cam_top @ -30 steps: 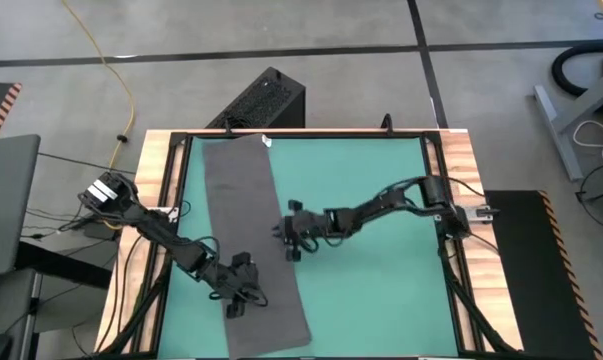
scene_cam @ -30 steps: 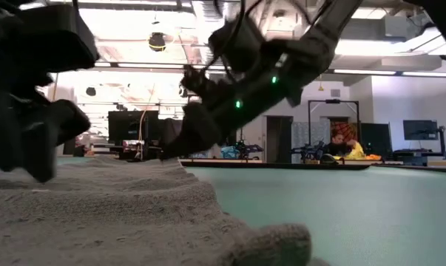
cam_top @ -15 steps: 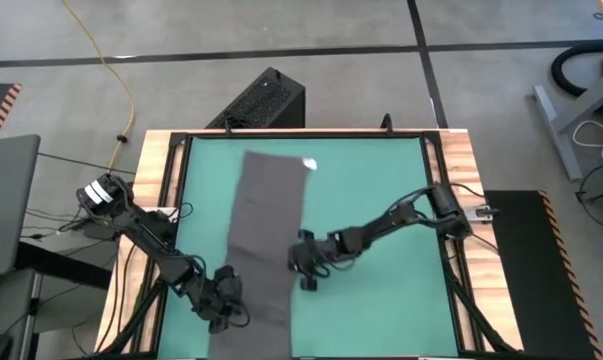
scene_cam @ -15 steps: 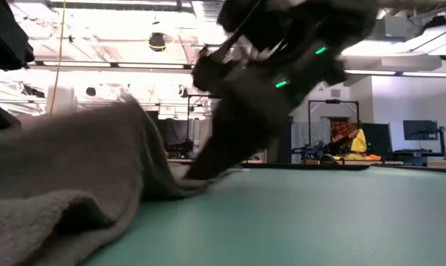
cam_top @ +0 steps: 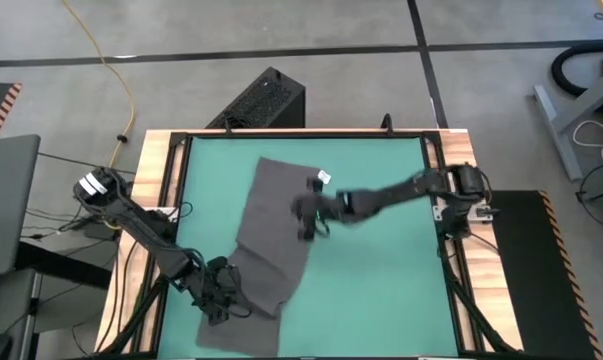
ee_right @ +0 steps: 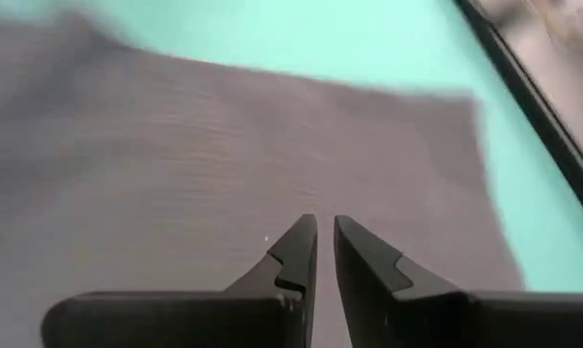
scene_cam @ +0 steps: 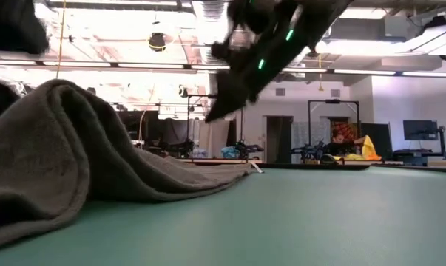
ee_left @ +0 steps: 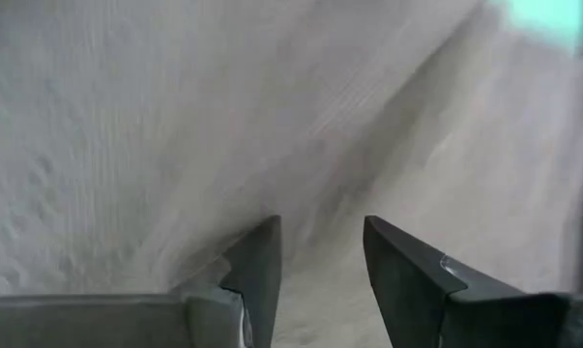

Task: Roll towel
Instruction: Roll the gray towel

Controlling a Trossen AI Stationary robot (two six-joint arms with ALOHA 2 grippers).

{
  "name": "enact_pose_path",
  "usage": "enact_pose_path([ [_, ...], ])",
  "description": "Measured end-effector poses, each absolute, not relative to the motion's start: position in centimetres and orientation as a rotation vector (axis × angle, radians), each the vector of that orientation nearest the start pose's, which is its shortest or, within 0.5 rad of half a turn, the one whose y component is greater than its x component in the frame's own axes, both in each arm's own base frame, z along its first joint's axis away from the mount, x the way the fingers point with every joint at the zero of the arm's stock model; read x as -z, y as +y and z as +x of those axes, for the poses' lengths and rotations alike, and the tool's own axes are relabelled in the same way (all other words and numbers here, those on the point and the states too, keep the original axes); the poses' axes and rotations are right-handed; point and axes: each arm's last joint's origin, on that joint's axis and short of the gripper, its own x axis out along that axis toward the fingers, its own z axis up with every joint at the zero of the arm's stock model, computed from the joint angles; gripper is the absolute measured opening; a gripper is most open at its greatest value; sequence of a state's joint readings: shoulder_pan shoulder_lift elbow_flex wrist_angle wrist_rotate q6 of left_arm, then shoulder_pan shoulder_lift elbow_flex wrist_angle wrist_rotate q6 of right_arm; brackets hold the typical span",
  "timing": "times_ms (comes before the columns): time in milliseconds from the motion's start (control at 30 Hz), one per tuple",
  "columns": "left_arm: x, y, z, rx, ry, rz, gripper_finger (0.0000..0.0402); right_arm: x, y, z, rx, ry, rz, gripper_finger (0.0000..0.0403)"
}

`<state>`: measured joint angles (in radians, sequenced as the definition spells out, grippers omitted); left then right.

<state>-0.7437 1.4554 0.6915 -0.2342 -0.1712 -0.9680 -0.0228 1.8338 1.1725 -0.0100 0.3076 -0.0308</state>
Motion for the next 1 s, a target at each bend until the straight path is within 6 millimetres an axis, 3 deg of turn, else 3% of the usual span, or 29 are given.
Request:
enact_pose_path([
  [100,-17.7,-17.9,19.8,0.057,0.949,-0.451,0.0137,-17.1,-6.0,39.2,0.347,0.763,0.002,0.0065],
  [167,-17.9,-18.6,19.9,0.101,0.903,-0.455,0.0137,-15.2,-7.3,39.1,0.367,0.816,0.052,0.0065],
  [300,-16.6,-19.7,20.1,0.116,0.918,-0.437,0.0137,-13.5,-7.9,39.0,0.395,0.887,0.120,0.0061],
  [500,-13.4,-20.2,20.3,0.101,1.069,-0.405,0.0137,-13.2,-6.8,37.4,0.421,1.081,0.147,0.0037],
  [600,-12.7,-19.9,20.4,0.075,1.128,-0.397,0.0137,-13.2,-5.2,35.6,0.447,1.262,0.177,0.0022],
  [700,-12.6,-19.4,20.4,0.057,1.155,-0.359,0.0137,-13.2,-2.4,33.6,0.490,1.457,0.186,0.0017],
  [833,-12.3,-18.0,20.4,0.000,1.210,-0.258,0.0137,-13.2,3.3,31.6,0.543,1.603,0.117,0.0026],
  [1000,-12.3,-14.8,21.0,-0.142,1.302,-0.159,0.0137,-13.3,11.3,29.2,0.534,1.572,0.059,0.0028],
])
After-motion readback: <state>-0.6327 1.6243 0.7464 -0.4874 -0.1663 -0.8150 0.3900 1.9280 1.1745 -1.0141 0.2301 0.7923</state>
